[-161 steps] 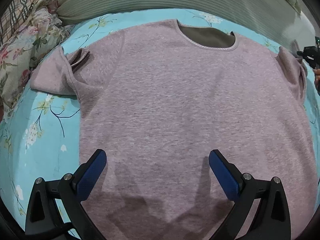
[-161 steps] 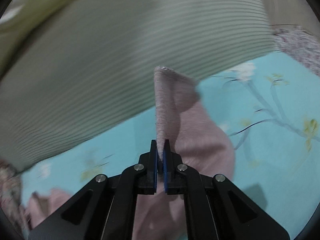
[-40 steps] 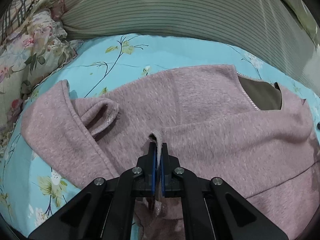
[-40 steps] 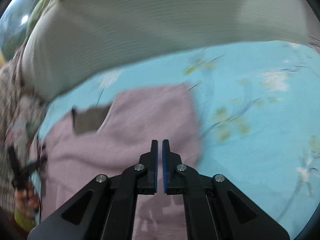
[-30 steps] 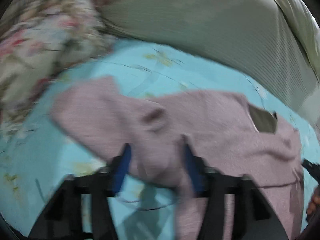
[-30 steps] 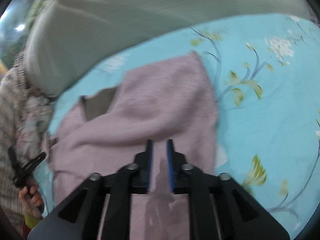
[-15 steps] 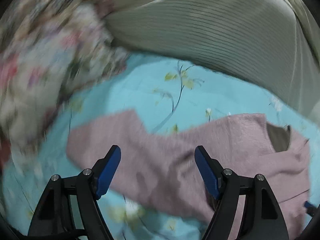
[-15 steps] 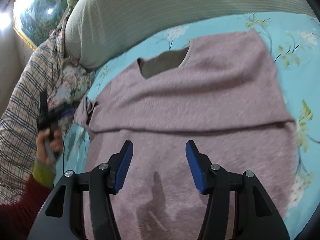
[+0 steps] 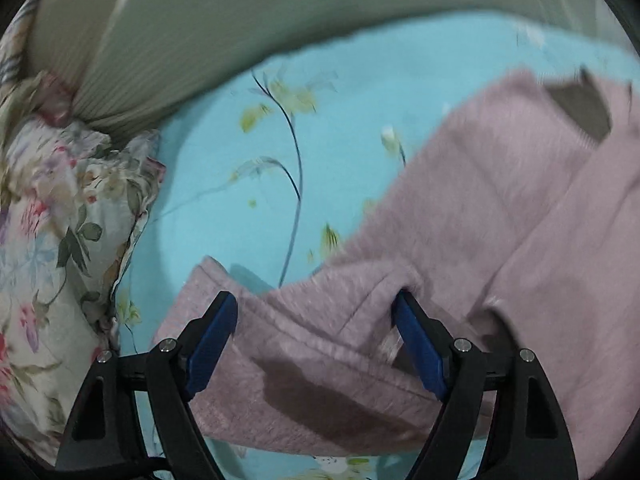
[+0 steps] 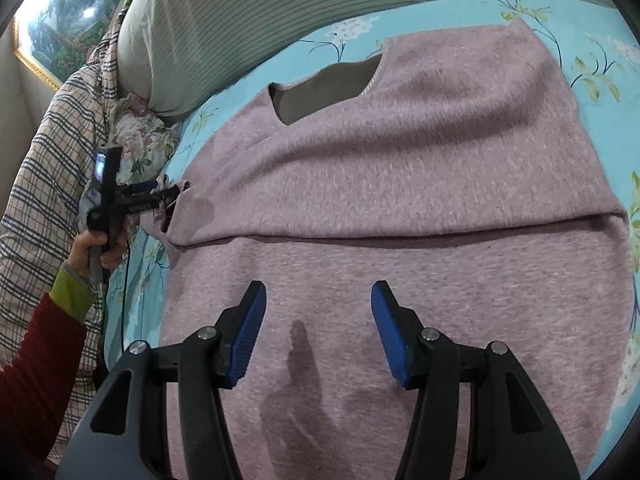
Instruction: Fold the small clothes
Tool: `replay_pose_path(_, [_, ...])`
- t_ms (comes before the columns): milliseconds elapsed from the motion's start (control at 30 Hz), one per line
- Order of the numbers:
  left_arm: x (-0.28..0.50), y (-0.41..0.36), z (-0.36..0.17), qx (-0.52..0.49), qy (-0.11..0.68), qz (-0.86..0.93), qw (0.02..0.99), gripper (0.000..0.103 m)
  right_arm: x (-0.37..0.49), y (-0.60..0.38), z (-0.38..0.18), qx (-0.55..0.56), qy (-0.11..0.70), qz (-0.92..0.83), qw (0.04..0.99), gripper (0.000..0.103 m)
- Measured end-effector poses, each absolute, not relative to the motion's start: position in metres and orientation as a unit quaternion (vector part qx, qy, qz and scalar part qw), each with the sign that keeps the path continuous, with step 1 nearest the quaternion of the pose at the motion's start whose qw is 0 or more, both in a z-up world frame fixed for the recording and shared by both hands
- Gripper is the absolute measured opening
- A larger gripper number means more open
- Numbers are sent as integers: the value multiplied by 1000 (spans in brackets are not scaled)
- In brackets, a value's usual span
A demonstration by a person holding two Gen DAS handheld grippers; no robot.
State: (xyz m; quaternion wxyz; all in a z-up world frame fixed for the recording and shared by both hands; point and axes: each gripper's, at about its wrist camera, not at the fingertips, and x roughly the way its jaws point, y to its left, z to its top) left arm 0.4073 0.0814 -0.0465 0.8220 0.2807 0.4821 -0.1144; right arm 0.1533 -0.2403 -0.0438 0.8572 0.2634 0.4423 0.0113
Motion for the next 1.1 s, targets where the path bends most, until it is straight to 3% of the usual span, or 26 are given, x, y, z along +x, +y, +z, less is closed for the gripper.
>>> replay_pose_path(67, [405, 82, -49, 271, 484, -114, 824, 69, 153, -239, -44, 263, 441, 14, 858, 56])
replay_pose_path(100, [404, 84, -47, 254, 481, -121, 830, 34, 153, -237, -44, 262, 441, 16, 858, 56])
replay_pose_path(133, [403, 88, -43, 230, 484, -124, 835, 5, 153, -234, -44, 259, 441, 18, 859, 56])
replay_pose_path(433, [344, 116, 51, 48, 382, -125, 915, 3, 141, -232, -34, 260, 425, 24, 867, 56])
replay_pose_path(700, [271, 12, 110, -64, 327, -249, 909, 3, 114, -260, -9, 293, 364, -5, 884, 56])
replay_pose_path(900, [260, -112, 90, -91, 342, -314, 881, 3, 74, -311, 7, 338, 302, -74, 888, 56])
replay_pose_path(1100, [264, -216, 24, -34, 379, -327, 865, 4, 47, -348, 6, 365, 287, -117, 878, 56])
